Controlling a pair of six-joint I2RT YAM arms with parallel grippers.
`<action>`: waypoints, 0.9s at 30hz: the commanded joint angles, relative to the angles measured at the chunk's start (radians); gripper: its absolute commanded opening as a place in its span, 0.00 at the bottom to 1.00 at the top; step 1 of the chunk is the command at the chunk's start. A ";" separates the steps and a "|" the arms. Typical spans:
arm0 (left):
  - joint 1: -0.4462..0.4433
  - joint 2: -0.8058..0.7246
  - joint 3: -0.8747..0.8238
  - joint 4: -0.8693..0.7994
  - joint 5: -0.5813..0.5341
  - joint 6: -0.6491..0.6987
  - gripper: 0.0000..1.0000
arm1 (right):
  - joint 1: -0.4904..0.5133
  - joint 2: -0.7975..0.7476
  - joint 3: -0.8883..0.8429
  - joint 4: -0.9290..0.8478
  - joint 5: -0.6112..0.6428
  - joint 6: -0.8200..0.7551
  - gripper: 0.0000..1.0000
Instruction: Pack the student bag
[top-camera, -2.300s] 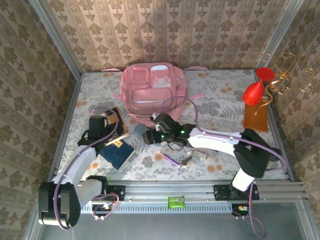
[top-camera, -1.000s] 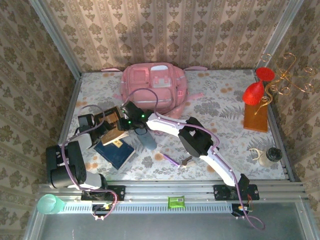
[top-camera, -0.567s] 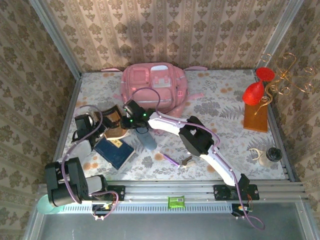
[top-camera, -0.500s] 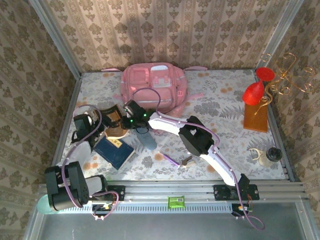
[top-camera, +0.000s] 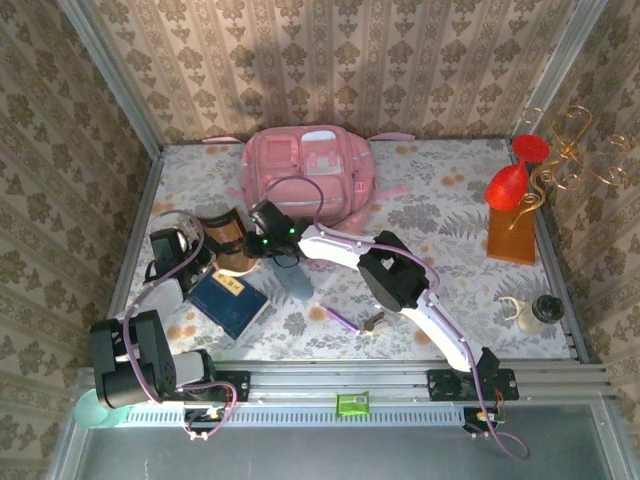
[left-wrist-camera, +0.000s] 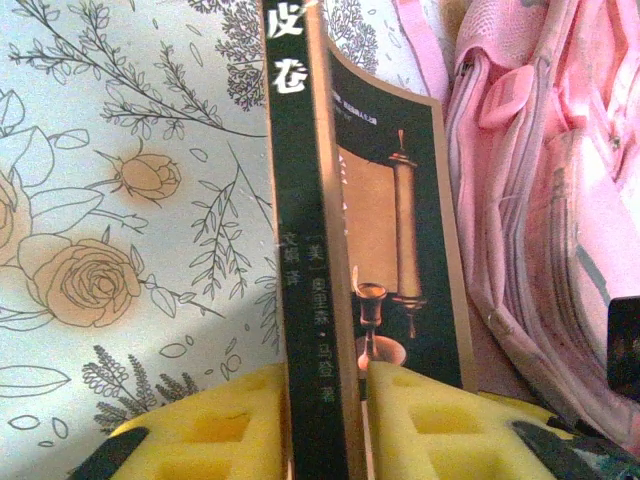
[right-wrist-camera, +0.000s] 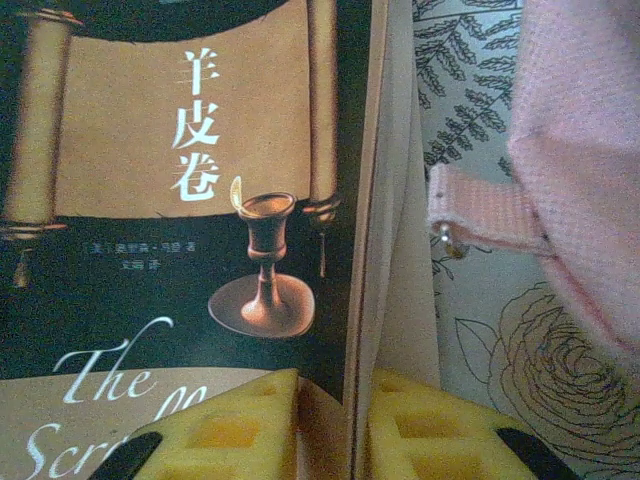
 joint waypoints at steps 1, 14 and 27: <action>-0.010 -0.038 0.010 0.035 0.068 -0.002 0.13 | 0.008 -0.063 -0.014 0.018 -0.058 -0.023 0.28; -0.034 -0.355 0.149 0.085 0.190 -0.123 0.00 | -0.134 -0.512 -0.326 -0.007 -0.194 -0.169 0.84; -0.389 -0.208 0.319 0.399 0.354 -0.279 0.00 | -0.323 -0.798 -0.817 0.552 -0.560 0.209 1.00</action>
